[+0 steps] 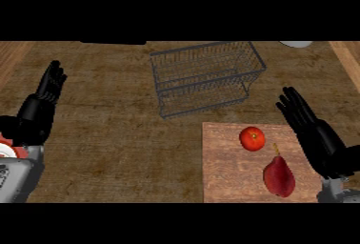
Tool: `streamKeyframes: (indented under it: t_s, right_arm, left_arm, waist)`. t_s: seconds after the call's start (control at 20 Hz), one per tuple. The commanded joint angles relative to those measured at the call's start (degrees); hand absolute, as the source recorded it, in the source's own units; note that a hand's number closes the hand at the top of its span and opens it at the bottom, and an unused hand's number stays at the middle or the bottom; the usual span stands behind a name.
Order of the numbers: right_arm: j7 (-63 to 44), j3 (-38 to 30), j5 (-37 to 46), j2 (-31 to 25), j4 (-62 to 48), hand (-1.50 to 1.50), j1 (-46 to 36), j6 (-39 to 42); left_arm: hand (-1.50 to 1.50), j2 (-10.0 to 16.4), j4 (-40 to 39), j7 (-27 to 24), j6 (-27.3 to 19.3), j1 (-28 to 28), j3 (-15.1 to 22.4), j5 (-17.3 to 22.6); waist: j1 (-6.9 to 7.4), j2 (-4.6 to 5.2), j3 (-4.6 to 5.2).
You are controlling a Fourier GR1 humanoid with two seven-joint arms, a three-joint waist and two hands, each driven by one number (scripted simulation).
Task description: Pick the pear from the cutting board and place it in the tiered basket
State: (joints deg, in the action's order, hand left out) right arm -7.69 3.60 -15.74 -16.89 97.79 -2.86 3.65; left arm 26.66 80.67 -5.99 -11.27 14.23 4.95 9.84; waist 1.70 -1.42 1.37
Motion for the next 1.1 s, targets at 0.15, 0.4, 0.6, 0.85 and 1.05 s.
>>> streamKeyframes:
  t_s: [0.15, 0.4, 0.6, 0.85, 1.05]
  right_arm:
    - [7.30, -15.33, -16.99, -1.47, 2.37, 1.50, -1.05, 6.46]
    - [5.68, -24.87, -25.90, -1.60, -10.64, -1.50, 0.85, 6.58]
    - [3.49, -23.30, -43.21, 0.08, -11.69, -1.50, 3.22, 25.81]
    - [5.69, -30.12, -44.42, -11.36, -15.33, -1.50, 10.17, 46.35]
    - [5.70, -36.19, -34.08, -21.46, -8.08, -1.50, 10.79, 45.80]
  left_arm:
    - [0.00, -6.81, 4.62, 1.14, -6.10, -4.29, 4.11, -3.09]
    - [0.00, -9.93, 5.85, 6.45, -6.43, -2.65, 6.92, -2.36]
    - [0.00, -12.18, 4.52, 3.52, -8.06, -4.79, 8.05, -3.71]
    - [0.00, -13.52, 5.23, 6.97, -10.86, -2.48, 9.10, -6.62]
    - [0.00, -13.54, 5.58, 5.41, -10.12, -5.40, 9.78, -6.50]
  waist:
    - [-2.61, 0.96, -1.56]
    - [-2.29, 1.49, -1.60]
    - [-2.65, 1.36, -1.65]
    - [-3.08, 1.36, -1.51]
    - [-3.51, 1.11, -1.29]
